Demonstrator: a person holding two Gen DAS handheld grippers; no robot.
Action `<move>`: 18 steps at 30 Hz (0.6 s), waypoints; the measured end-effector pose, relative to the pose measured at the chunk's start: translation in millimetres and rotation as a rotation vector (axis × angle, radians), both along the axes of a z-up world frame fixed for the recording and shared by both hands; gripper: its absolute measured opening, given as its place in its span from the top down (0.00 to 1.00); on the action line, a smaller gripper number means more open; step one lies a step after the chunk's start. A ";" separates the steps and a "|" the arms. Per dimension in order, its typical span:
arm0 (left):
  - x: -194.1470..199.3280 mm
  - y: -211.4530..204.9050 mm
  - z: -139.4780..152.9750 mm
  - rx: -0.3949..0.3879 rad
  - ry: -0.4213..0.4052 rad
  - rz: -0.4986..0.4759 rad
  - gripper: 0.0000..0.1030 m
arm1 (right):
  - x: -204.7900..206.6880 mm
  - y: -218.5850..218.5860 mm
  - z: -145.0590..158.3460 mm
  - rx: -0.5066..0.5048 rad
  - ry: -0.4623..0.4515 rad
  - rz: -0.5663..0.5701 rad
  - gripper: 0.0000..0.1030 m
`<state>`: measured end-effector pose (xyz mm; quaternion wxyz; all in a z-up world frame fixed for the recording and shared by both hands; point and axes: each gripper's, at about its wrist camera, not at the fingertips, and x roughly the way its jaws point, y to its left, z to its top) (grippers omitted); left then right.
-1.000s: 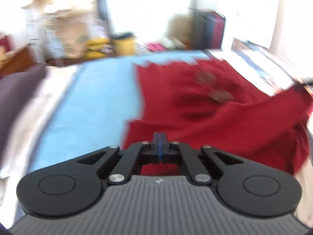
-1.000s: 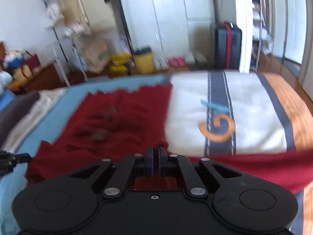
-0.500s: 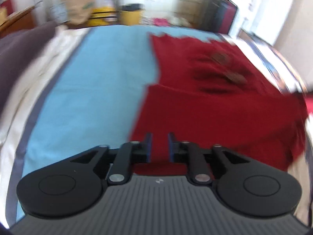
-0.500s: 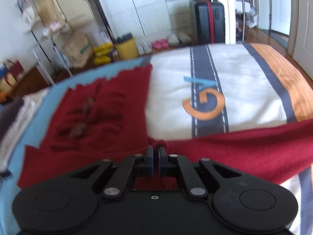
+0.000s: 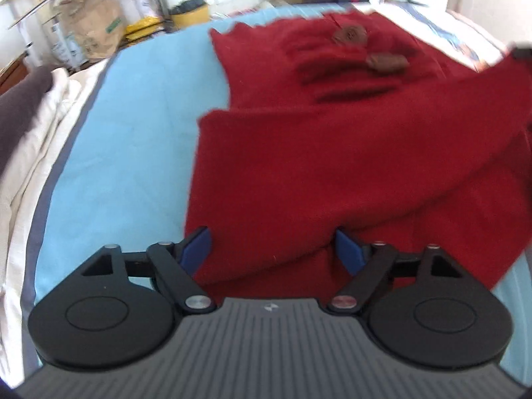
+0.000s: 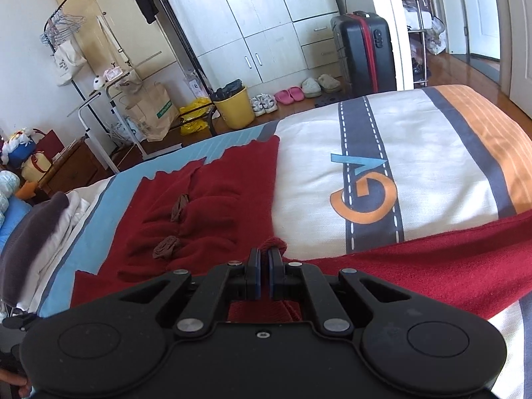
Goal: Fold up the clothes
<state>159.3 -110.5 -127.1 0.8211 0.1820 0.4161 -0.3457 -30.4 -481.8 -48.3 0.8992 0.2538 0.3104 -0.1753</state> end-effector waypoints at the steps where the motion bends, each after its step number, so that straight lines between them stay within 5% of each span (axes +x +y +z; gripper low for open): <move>1: 4.5 1.9 2.1 -0.038 0.033 0.017 0.64 | -0.4 1.2 0.5 0.000 -0.001 0.005 0.93; 2: 8.0 4.5 4.4 -0.074 0.061 0.034 0.73 | -1.0 2.6 1.0 0.000 -0.002 0.010 0.93; 5: 12.7 13.1 9.0 -0.124 0.075 0.080 0.75 | -2.4 5.8 2.1 -0.007 0.001 0.021 0.93; 9: 14.8 20.1 9.1 -0.131 0.048 0.112 0.92 | 0.4 5.3 -3.5 0.000 0.027 0.018 0.93; 18: 7.8 53.1 50.9 -0.249 -0.073 0.220 0.95 | -3.1 14.0 -0.9 0.014 0.028 0.062 0.93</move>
